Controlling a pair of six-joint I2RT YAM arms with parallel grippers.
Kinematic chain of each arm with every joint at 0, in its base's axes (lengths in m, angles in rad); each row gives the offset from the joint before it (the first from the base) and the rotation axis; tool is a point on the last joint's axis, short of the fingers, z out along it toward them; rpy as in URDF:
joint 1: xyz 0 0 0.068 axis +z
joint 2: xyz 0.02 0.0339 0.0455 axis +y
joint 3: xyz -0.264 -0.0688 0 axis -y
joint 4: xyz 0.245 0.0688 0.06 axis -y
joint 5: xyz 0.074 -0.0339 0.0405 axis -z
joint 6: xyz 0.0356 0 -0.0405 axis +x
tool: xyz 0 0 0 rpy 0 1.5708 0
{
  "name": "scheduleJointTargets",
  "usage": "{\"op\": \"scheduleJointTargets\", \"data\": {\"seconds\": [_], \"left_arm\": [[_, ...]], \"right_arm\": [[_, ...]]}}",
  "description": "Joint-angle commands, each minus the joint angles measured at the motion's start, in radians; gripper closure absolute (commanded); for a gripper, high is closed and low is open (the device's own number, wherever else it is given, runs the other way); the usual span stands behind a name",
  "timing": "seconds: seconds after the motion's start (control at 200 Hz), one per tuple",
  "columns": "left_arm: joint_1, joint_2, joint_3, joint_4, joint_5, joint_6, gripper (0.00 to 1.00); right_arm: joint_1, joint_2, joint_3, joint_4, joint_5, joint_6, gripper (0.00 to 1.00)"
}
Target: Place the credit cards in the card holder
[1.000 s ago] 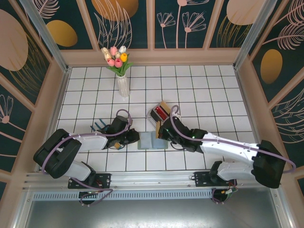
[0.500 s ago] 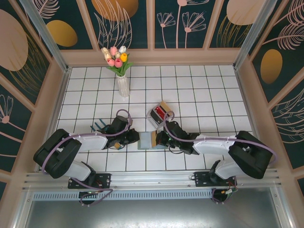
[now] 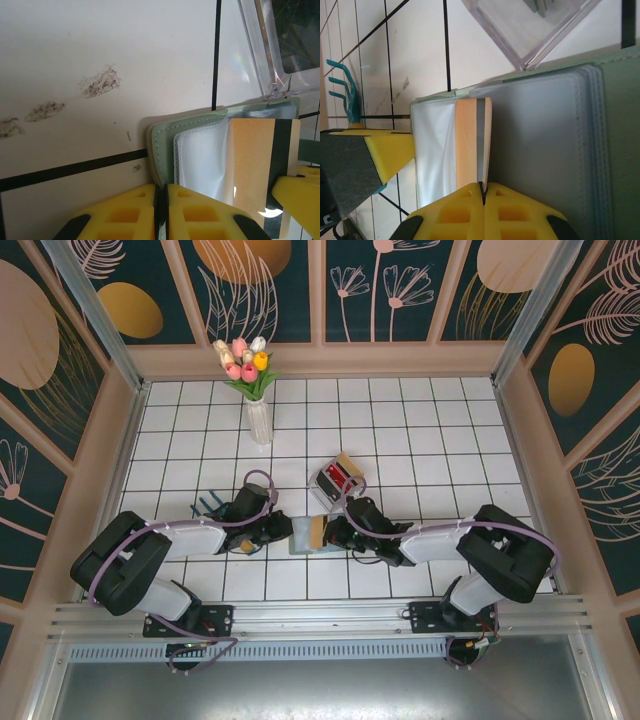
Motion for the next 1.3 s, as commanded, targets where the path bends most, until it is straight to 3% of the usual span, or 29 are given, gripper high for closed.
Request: {"op": "scheduleJointTargets", "data": {"seconds": [0.0, 0.17, 0.49, 0.856, 1.296], "left_arm": [[-0.006, 0.008, -0.020, -0.028, 0.000, -0.010, 0.86], [-0.006, -0.011, -0.029, -0.034, -0.023, -0.016, 0.88], [-0.007, -0.006, -0.032, -0.033, -0.022, -0.017, 0.89], [-0.007, 0.003, -0.020, -0.031, -0.015, -0.015, 0.89], [-0.007, -0.002, -0.020, -0.030, -0.014, -0.014, 0.89]], "right_arm": [[0.027, 0.002, 0.025, -0.086, -0.023, -0.012, 1.00], [-0.006, -0.085, -0.008, -0.182, 0.044, -0.037, 1.00], [-0.019, -0.130, -0.035, -0.126, 0.047, -0.043, 1.00], [0.017, 0.034, 0.030, -0.077, -0.020, -0.041, 1.00], [0.016, 0.036, 0.017, -0.024, -0.090, -0.054, 1.00]]}}
